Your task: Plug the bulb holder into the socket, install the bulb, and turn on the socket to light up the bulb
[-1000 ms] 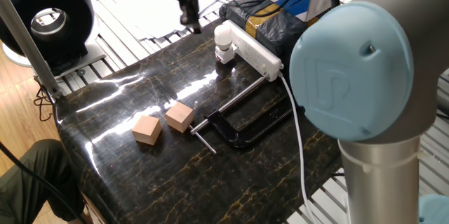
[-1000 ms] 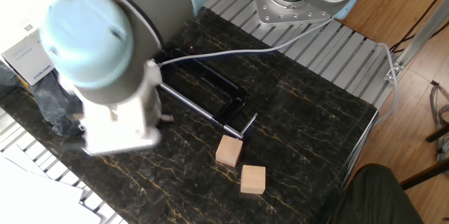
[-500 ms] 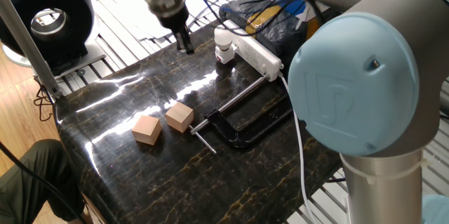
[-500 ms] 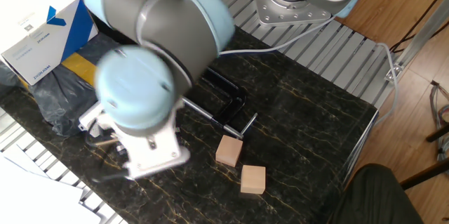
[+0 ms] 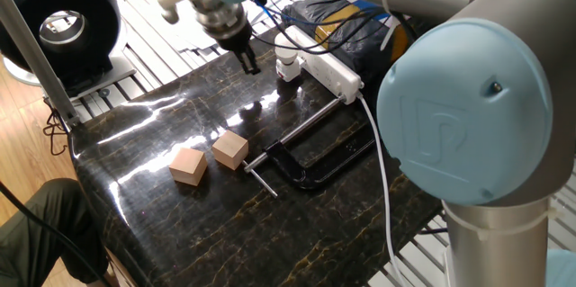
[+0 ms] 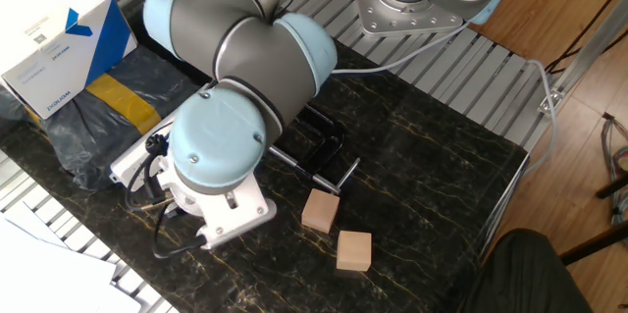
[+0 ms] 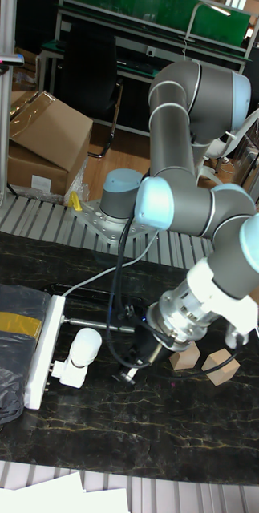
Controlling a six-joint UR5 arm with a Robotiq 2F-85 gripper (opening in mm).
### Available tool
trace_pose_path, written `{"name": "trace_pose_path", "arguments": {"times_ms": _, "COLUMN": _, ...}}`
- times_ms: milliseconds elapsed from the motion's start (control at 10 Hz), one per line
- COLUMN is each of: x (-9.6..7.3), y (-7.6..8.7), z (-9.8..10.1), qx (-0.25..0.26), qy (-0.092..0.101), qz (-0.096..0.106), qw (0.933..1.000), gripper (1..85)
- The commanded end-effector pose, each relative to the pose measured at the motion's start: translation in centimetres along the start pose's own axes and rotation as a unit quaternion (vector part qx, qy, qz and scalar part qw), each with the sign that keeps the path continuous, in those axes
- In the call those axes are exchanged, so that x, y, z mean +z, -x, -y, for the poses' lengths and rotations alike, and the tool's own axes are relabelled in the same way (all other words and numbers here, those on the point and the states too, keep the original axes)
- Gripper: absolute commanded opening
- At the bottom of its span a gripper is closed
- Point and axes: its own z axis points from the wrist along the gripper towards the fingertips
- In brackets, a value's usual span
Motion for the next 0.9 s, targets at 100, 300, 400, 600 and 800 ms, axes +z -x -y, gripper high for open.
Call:
{"name": "trace_pose_path", "arguments": {"times_ms": 100, "x": 2.5, "y": -1.7, "z": 0.0, "qx": -0.022, "qy": -0.005, "qz": -0.016, "qw": 0.9996, "gripper": 1.0}}
{"name": "trace_pose_path", "arguments": {"times_ms": 300, "x": 2.8, "y": -3.2, "z": -0.8, "qx": -0.030, "qy": 0.008, "qz": -0.038, "qw": 0.9988, "gripper": 1.0}}
{"name": "trace_pose_path", "arguments": {"times_ms": 400, "x": 2.9, "y": -3.3, "z": -1.1, "qx": -0.030, "qy": 0.014, "qz": -0.042, "qw": 0.9986, "gripper": 1.0}}
{"name": "trace_pose_path", "arguments": {"times_ms": 600, "x": 2.9, "y": -3.3, "z": -1.3, "qx": -0.030, "qy": 0.017, "qz": -0.041, "qw": 0.9986, "gripper": 1.0}}
{"name": "trace_pose_path", "arguments": {"times_ms": 800, "x": 3.2, "y": -3.2, "z": -0.9, "qx": -0.027, "qy": 0.007, "qz": -0.044, "qw": 0.9986, "gripper": 1.0}}
